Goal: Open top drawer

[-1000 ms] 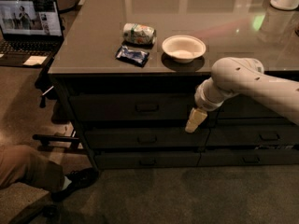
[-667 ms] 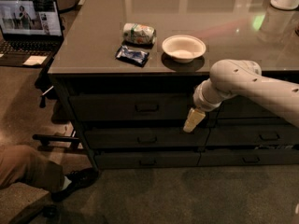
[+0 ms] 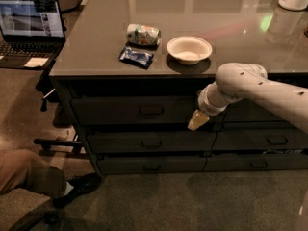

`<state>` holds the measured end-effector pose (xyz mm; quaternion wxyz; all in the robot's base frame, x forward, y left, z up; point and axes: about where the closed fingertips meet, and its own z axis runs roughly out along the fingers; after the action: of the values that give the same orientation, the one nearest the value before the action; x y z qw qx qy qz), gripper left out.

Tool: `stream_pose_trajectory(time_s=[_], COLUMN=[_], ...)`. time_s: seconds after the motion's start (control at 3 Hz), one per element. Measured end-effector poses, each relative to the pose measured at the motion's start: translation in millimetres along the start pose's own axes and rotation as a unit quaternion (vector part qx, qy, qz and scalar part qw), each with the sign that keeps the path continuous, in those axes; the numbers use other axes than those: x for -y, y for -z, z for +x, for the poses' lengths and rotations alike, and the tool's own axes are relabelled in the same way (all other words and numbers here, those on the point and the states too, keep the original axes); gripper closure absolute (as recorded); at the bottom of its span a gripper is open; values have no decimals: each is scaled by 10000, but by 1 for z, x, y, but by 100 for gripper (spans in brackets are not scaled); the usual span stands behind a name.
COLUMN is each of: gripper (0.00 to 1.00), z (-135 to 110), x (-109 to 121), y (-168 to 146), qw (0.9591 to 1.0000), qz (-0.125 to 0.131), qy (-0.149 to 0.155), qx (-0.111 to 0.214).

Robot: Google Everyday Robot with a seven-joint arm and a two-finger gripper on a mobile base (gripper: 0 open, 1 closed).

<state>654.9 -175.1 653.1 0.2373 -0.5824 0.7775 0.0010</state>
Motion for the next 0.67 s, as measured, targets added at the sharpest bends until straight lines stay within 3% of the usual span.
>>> stream_pose_trajectory(time_s=[0.67], gripper=[72], z=[2], x=[3], y=[6], qw=[10000], qz=[34], qy=[-63], qx=[-30])
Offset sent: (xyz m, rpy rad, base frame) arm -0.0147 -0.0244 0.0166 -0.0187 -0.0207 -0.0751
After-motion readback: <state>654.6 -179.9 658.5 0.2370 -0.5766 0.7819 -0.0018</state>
